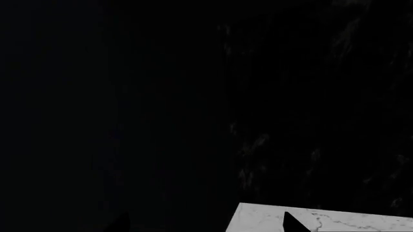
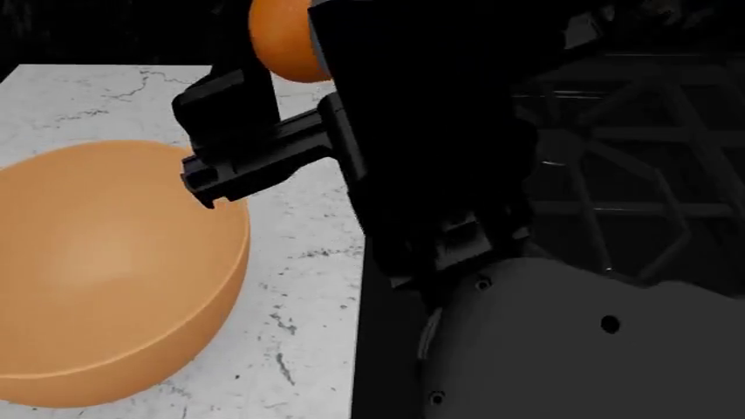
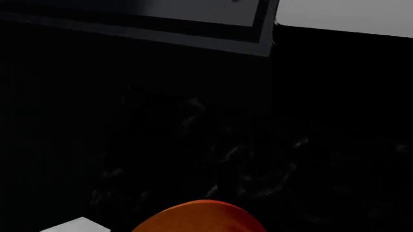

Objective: Pick the mango from the pan and place it in the bowl.

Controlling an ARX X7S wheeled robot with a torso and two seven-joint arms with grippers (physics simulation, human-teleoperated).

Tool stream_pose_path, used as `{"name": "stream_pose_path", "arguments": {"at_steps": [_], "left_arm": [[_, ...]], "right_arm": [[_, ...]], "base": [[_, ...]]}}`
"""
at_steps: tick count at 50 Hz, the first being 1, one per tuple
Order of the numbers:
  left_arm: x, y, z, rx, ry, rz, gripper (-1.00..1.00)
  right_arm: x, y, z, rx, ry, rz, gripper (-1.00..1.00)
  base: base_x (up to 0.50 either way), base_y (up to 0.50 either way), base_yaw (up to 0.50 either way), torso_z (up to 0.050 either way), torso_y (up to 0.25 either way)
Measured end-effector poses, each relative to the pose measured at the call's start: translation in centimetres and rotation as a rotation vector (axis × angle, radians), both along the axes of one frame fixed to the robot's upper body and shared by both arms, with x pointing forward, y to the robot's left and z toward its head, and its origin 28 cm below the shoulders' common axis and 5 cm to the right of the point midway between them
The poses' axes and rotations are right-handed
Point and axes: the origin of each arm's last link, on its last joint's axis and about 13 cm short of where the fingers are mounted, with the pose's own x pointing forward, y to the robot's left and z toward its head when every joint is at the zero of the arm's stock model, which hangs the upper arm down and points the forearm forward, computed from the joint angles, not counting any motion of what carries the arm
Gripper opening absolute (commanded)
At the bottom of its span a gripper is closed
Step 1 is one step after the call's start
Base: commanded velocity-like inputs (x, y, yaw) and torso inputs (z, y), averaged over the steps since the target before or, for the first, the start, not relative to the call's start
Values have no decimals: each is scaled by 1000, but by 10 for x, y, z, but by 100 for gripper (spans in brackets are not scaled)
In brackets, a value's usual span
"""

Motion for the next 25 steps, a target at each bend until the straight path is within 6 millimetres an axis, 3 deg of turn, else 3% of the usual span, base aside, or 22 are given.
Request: {"name": "stream_pose_path", "arguments": {"at_steps": [13,25], "left_arm": [[3,0,-1,0,7,5,100],[5,1,-3,-2,14,15,100]], "right_arm": [[35,35,15,-42,136,143,-100],[55,70,14,-86,273,262,-100]], "base": [[0,0,0,0,0],[0,0,0,0,0]]}}
